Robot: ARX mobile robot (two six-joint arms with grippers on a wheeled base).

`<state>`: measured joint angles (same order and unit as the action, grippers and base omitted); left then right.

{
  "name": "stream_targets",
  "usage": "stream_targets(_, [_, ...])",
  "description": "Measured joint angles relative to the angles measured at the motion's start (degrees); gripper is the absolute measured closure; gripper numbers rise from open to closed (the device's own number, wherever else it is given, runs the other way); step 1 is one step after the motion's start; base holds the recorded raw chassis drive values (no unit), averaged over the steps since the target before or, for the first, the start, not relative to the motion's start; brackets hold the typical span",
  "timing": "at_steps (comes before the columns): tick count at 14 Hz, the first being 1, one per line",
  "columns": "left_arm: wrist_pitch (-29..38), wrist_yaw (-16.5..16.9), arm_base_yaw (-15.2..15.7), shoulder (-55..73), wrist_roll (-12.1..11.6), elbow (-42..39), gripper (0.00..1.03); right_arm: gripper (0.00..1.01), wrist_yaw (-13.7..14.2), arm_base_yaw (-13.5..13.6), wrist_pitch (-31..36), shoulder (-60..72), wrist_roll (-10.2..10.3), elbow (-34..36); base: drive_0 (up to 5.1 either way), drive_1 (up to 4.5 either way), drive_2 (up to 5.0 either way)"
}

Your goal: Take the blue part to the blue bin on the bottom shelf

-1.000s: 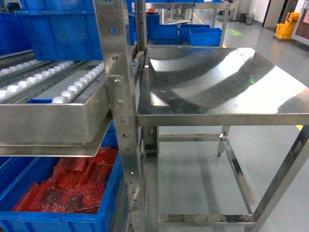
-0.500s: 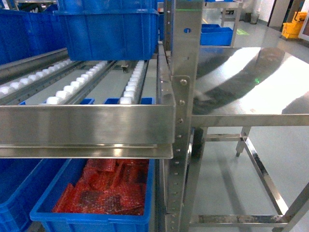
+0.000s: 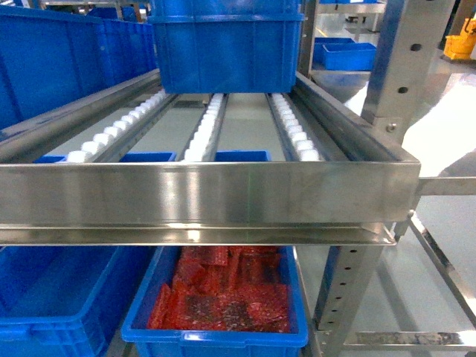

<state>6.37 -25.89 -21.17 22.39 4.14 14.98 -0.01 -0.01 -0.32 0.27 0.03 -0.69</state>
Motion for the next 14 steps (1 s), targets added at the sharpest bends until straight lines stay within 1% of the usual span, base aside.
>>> stream_targets(11, [0.04,-0.07,0.0,-0.04,0.0,0.0,0.6,0.03,0.02,0.0,0.2,0.0,0.0,0.0,-5.0,2.47,2.5])
stream_targets(14, [0.07,-0.37,0.11,-0.09,0.0,-0.02,0.6,0.03,-0.2,0.0,-0.07,0.0,0.0,0.0,0.0,0.0,0.0])
